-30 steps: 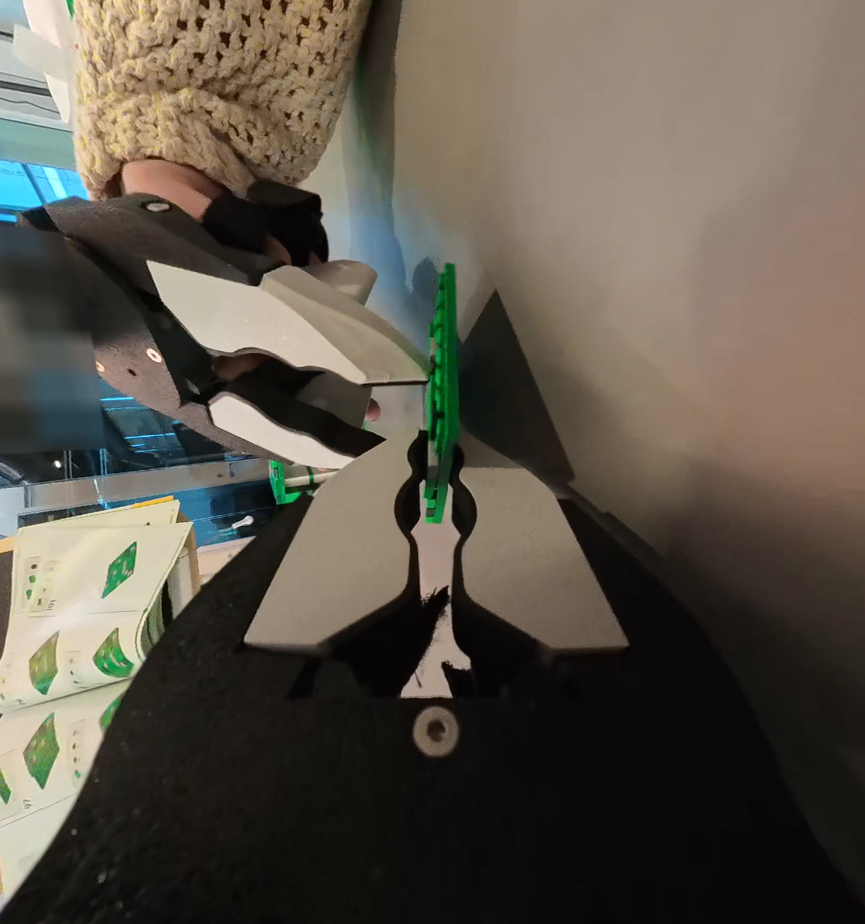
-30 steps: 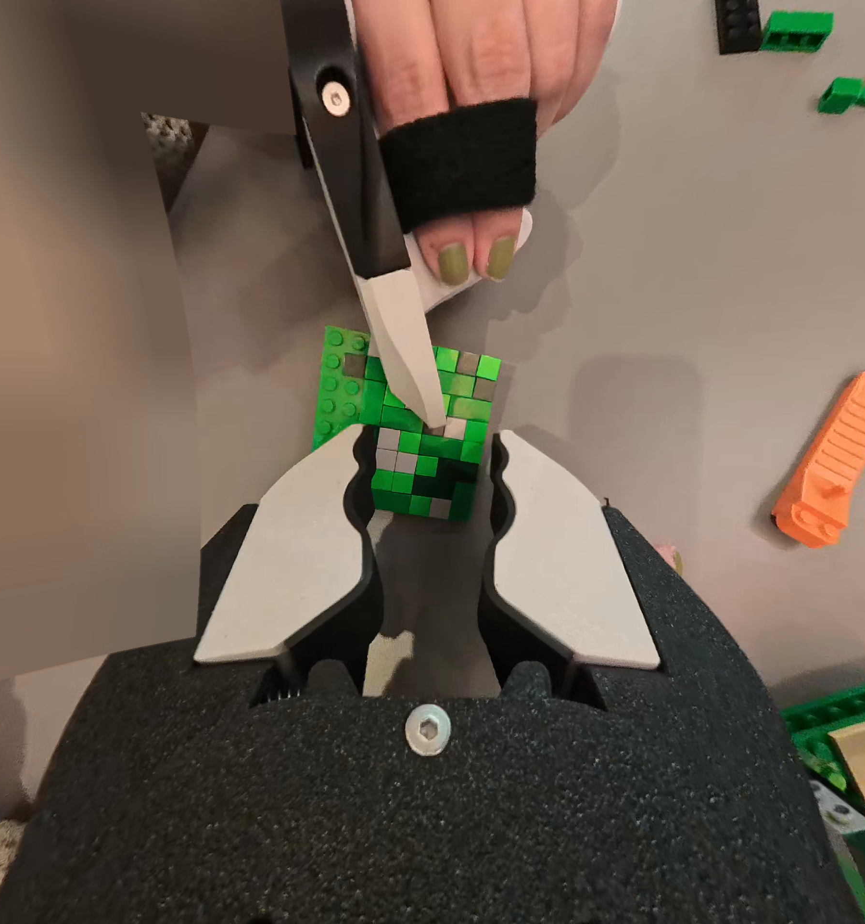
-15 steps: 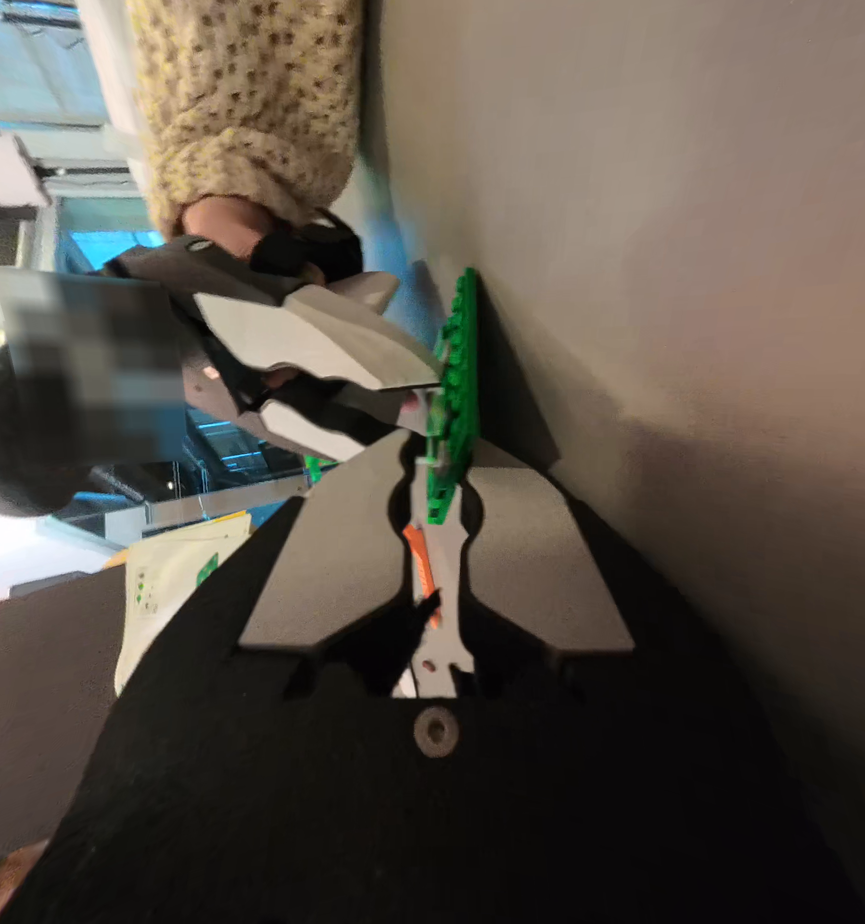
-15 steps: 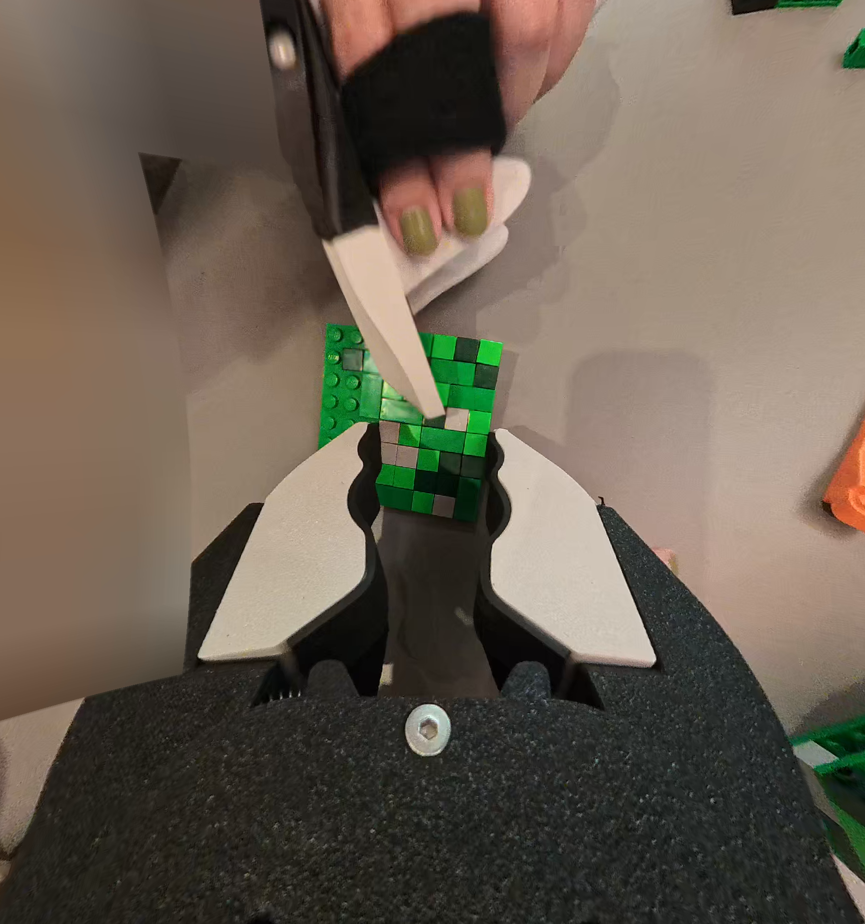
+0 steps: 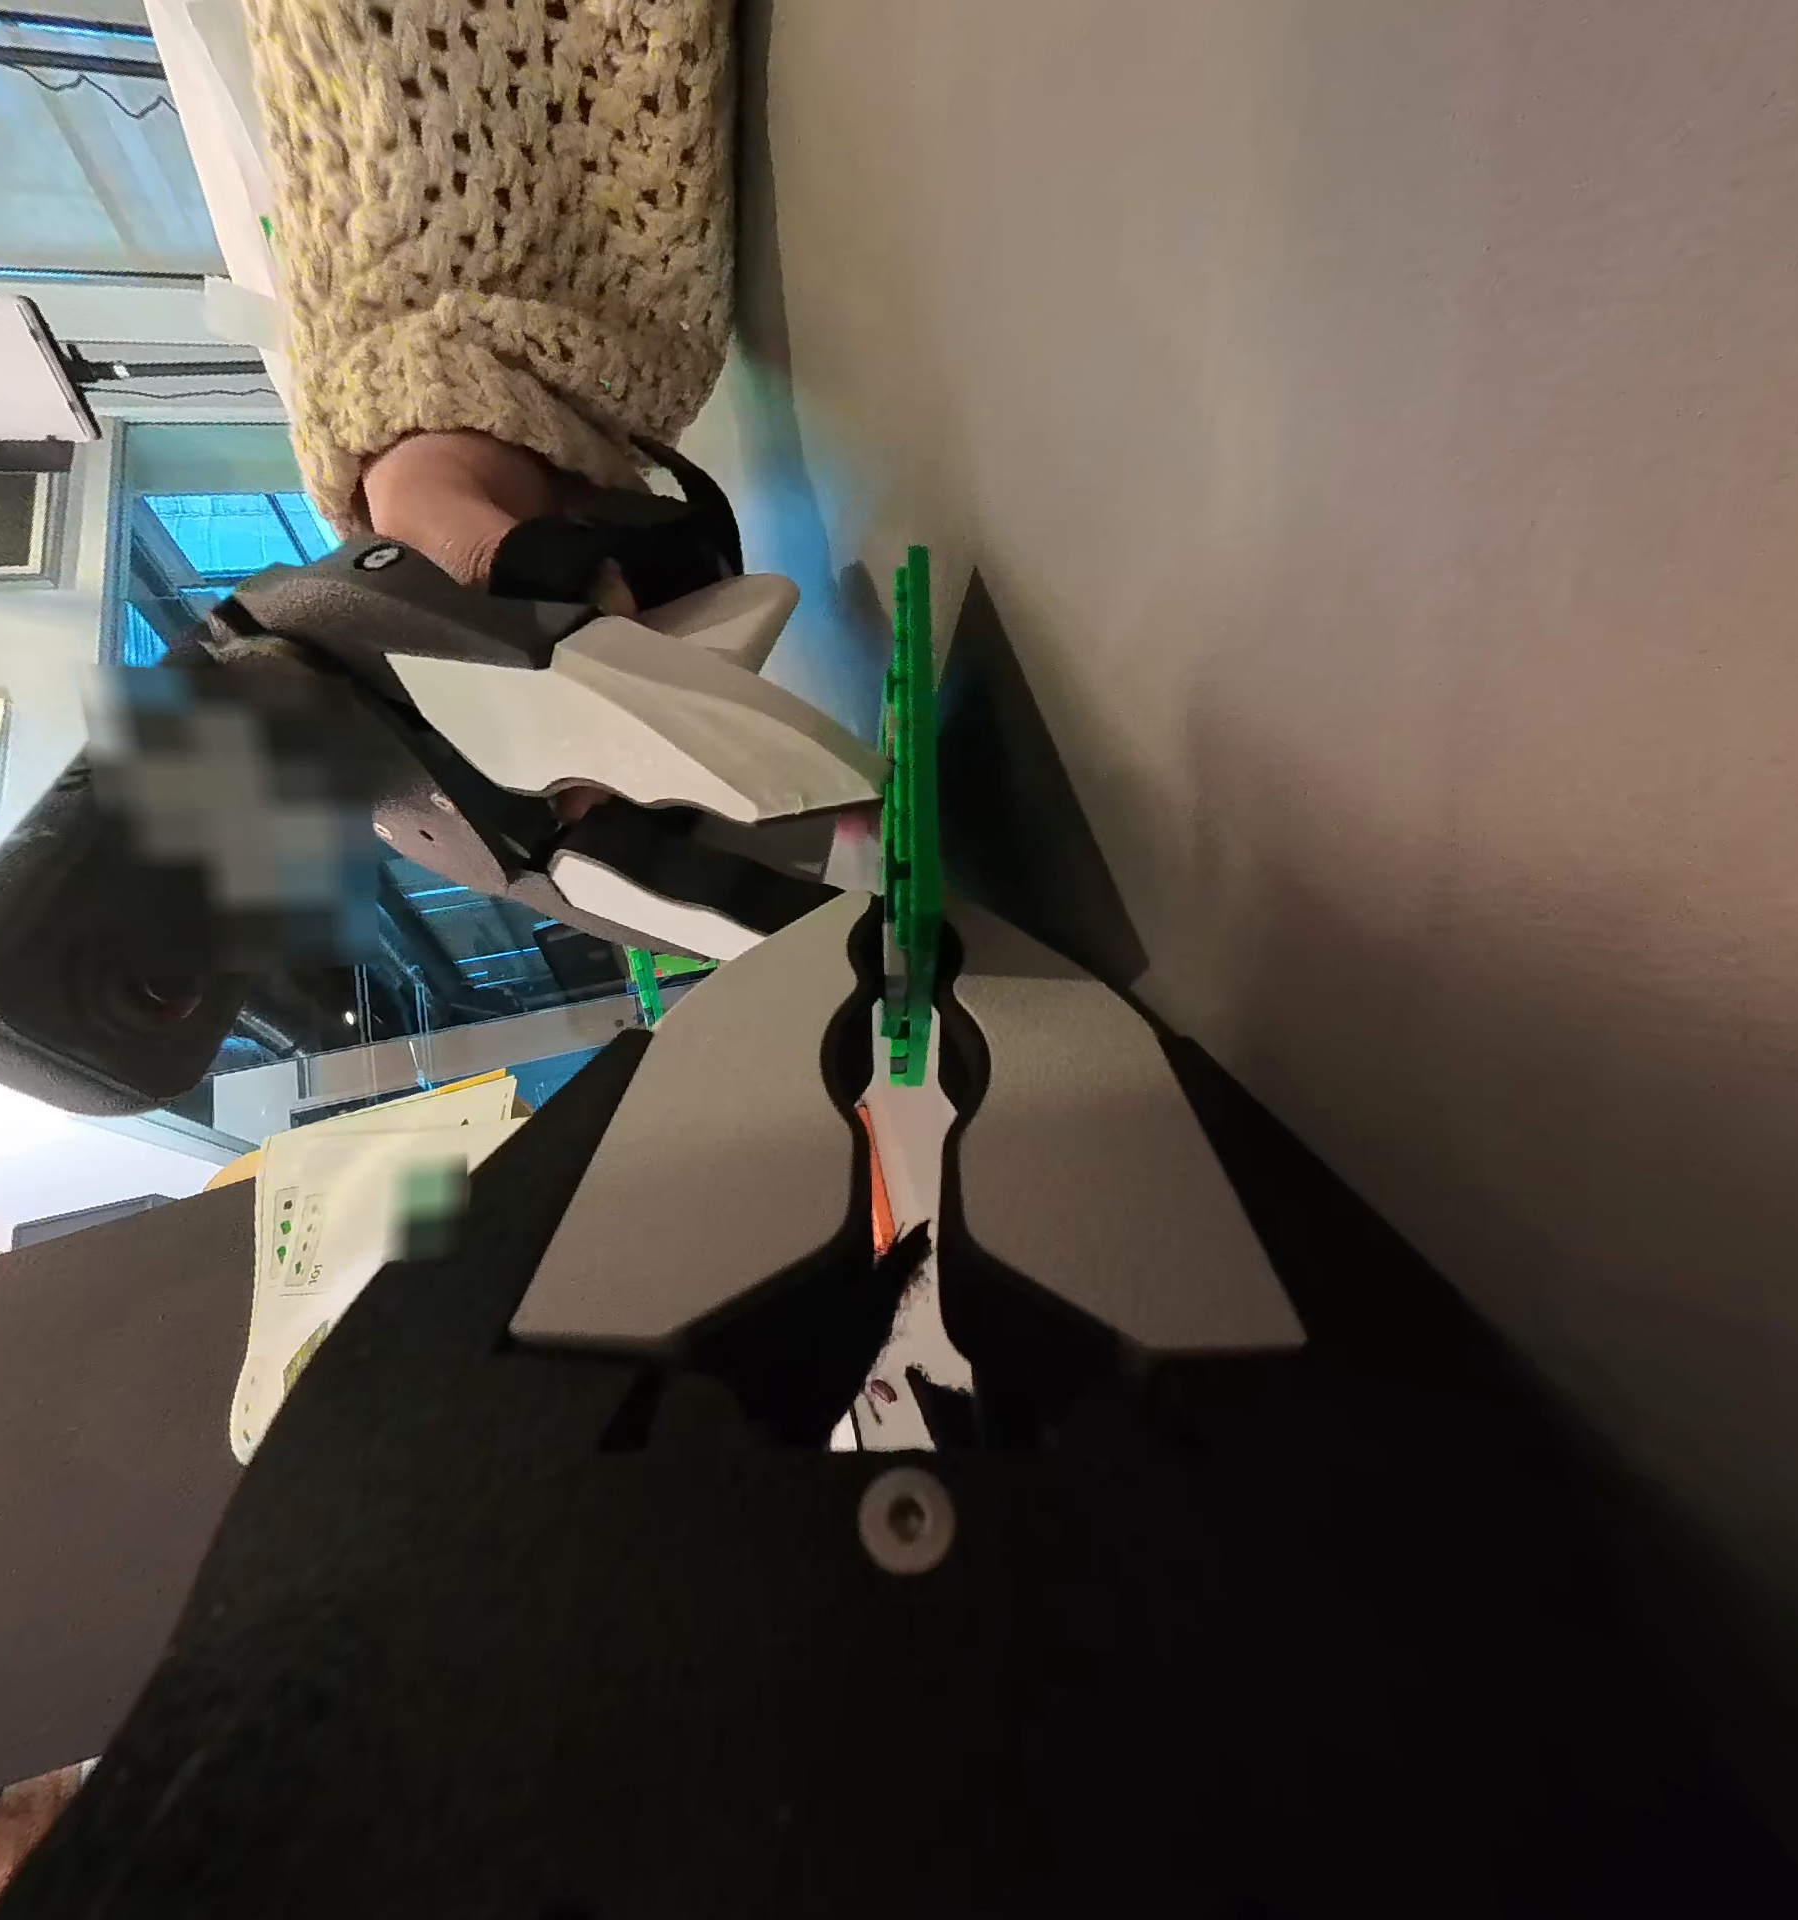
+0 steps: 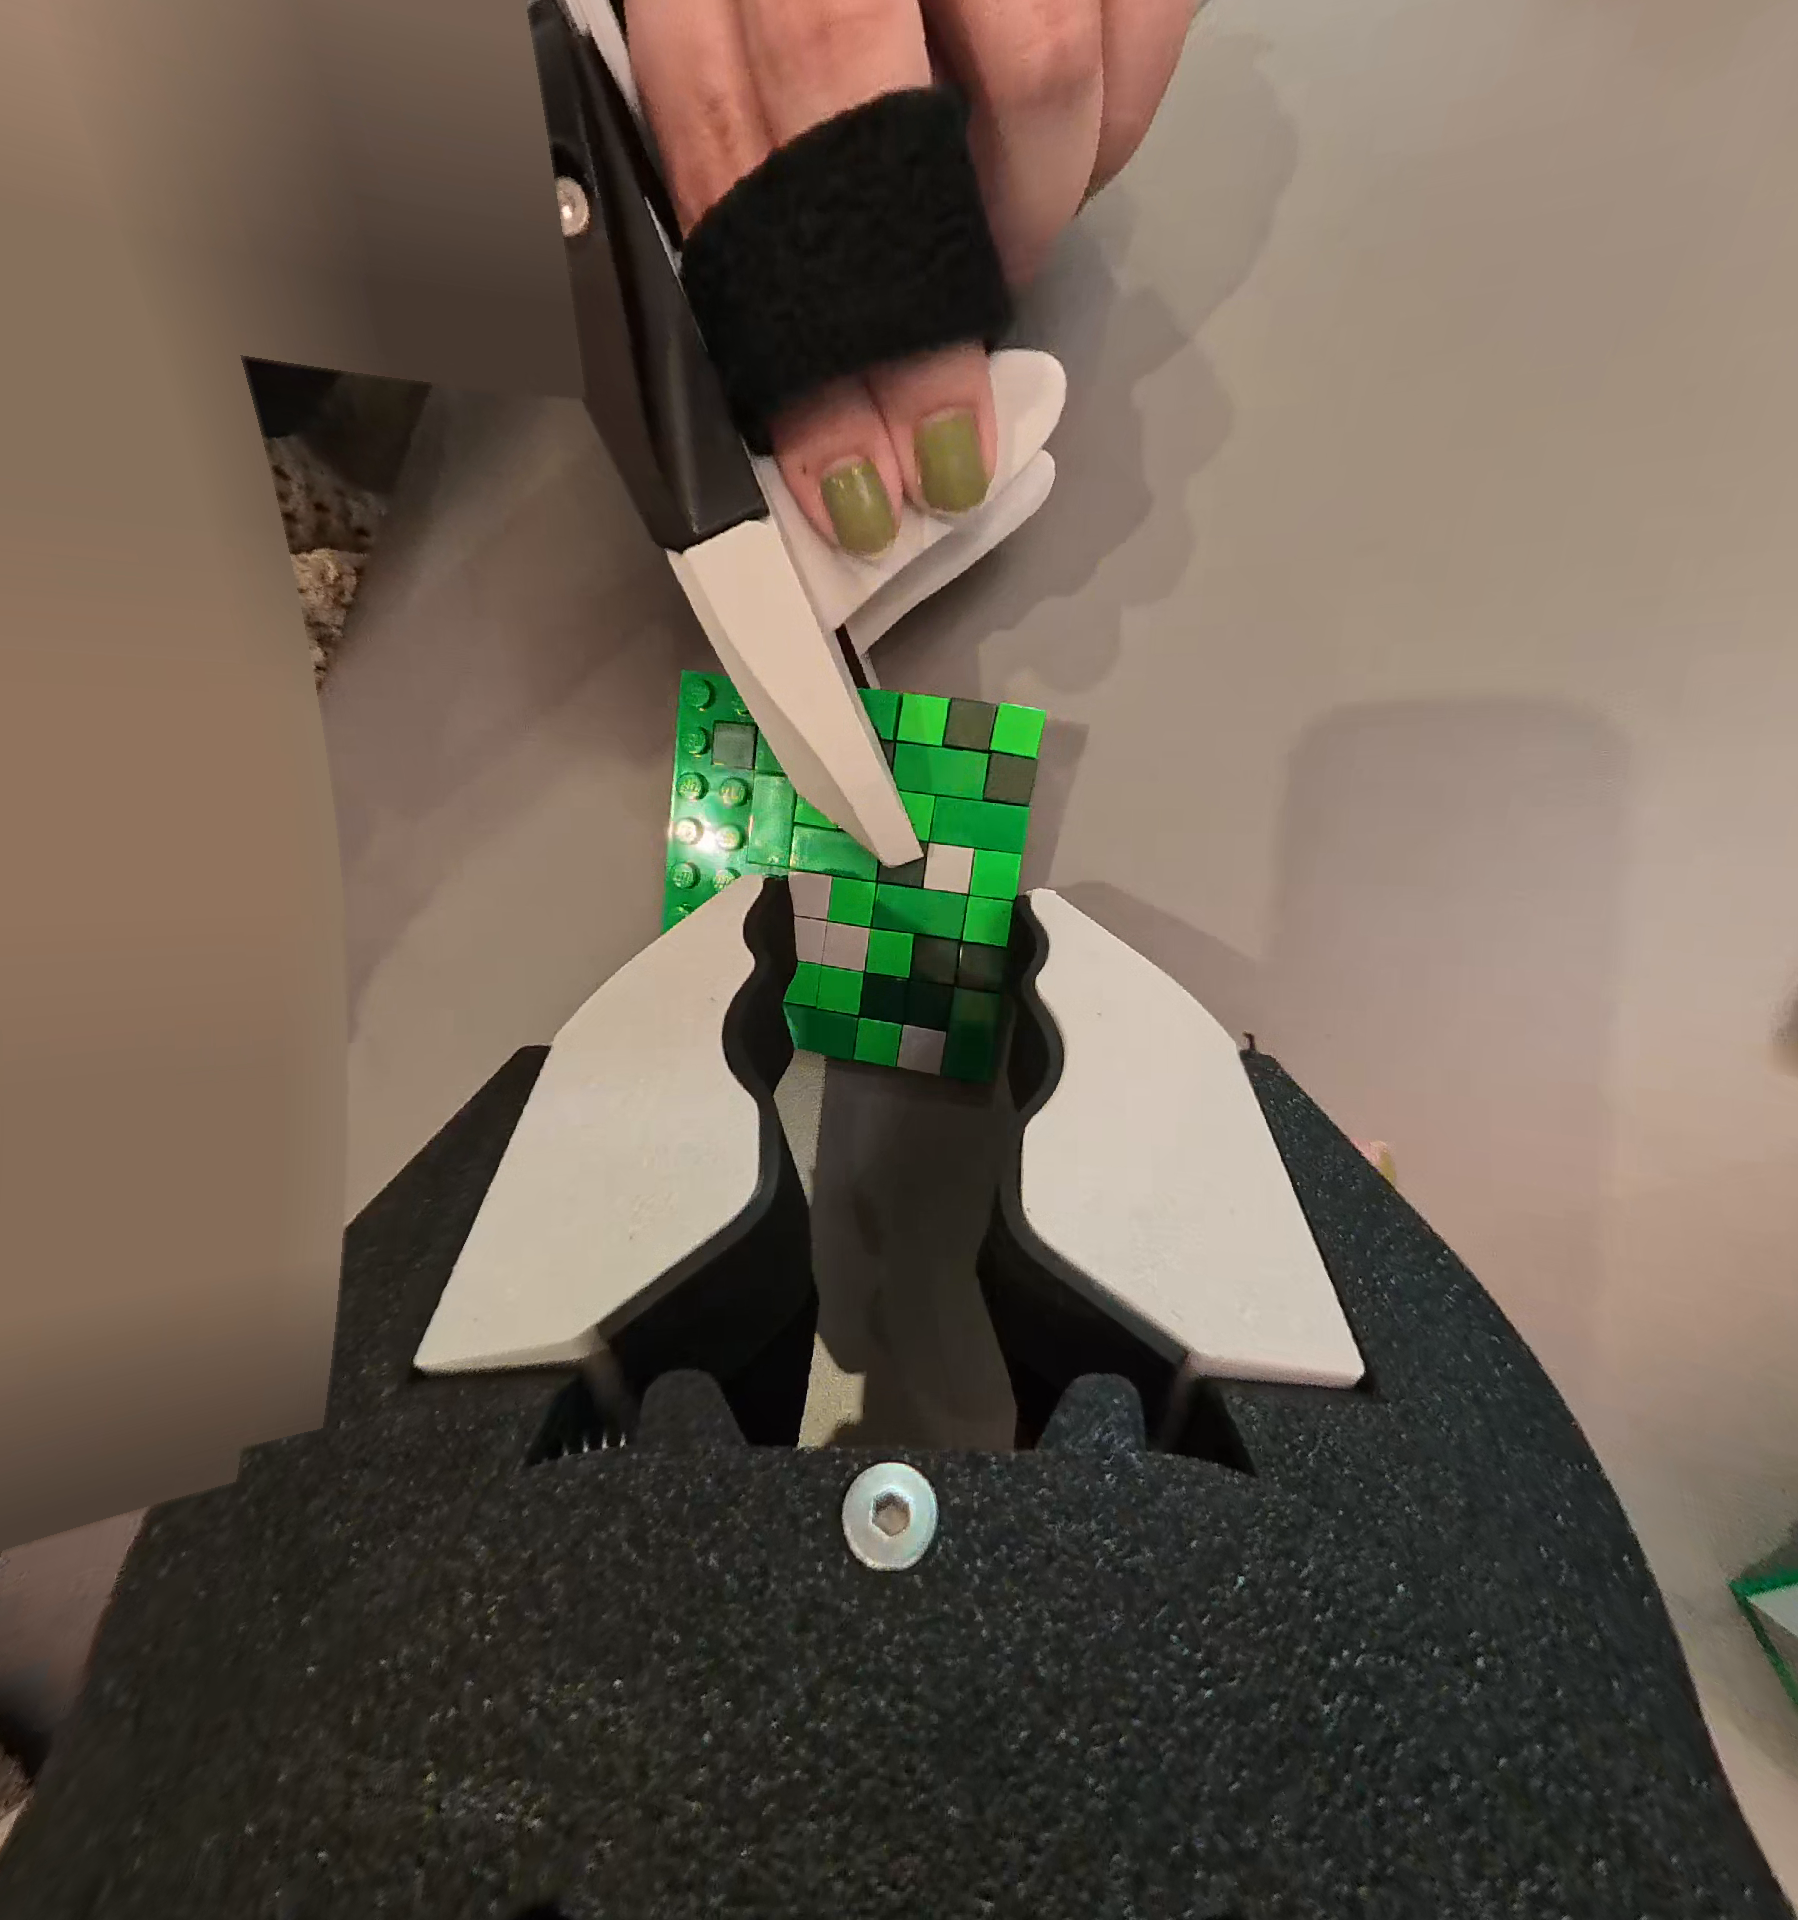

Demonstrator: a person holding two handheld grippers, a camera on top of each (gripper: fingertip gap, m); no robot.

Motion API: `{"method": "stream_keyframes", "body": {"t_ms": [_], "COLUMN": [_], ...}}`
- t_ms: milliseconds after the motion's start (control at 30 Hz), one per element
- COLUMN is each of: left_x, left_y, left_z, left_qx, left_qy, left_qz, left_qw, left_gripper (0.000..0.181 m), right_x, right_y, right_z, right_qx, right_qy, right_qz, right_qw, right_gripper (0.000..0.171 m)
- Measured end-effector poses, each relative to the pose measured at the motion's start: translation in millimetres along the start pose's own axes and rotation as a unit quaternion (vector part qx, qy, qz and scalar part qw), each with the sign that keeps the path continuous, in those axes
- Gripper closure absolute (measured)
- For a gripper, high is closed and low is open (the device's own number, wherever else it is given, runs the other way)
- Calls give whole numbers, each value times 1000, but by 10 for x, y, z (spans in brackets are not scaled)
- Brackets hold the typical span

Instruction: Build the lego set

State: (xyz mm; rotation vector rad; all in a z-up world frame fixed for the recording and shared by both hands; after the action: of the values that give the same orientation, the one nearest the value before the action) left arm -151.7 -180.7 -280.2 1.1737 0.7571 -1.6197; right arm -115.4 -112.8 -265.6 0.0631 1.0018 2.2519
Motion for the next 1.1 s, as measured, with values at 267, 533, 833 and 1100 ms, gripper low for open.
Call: {"method": "stream_keyframes", "body": {"t_ms": [267, 533, 833, 1100], "left_x": [-3, 4, -4, -11], "left_y": [0, 2, -37, -16], "left_z": [-16, -29, -51, -42], "left_qx": [4, 11, -34, -39], "left_qy": [7, 2, 2, 7], "left_qz": [1, 25, 8, -16], "left_qw": [1000, 1000, 999, 999], "left_gripper": [175, 175, 175, 175], "right_x": [79, 87, -42, -91], "right_y": [11, 8, 33, 11], "right_z": [59, 59, -26, -27], "right_qx": [10, 38, -6, -7], "right_qy": [20, -8, -4, -24], "right_qz": [-8, 6, -31, -45], "right_qw": [1000, 999, 1000, 999], "right_gripper": [142, 145, 120, 122]}}
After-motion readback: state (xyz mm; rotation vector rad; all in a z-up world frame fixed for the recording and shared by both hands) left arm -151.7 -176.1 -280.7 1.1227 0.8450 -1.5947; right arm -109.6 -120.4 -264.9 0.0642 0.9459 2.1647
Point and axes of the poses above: each gripper's, where its closed fingertips meet, z back along the fingers, y out of its top, x = y × z across the jaws, the point moved 5 cm from there along z, back along the fingers, and after that the axes turned 3 degrees about z, right-handed, at the moved point
